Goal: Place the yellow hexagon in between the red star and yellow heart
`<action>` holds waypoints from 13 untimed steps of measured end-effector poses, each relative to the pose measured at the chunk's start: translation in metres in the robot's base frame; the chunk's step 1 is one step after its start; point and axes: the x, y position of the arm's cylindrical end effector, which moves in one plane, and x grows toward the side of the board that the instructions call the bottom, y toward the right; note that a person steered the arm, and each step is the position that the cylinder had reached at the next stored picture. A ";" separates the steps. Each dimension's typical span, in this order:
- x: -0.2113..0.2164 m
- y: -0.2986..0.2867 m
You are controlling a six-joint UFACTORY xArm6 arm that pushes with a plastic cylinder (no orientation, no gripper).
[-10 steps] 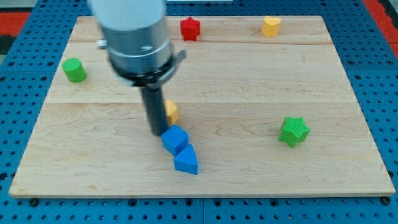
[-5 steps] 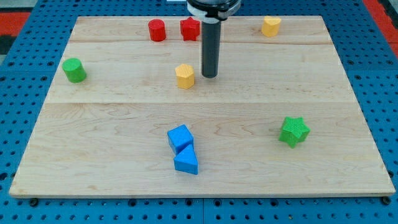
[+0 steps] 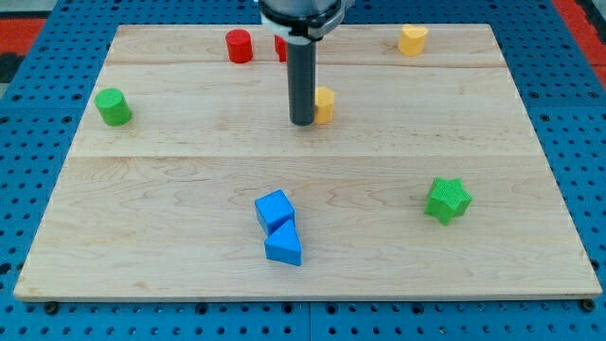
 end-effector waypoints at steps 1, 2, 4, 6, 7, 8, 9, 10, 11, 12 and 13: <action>-0.024 0.030; -0.003 0.044; -0.043 0.066; -0.060 0.130; -0.068 0.105; -0.083 0.055; -0.075 0.060; -0.075 0.018; -0.087 0.026; -0.100 0.051; -0.112 0.061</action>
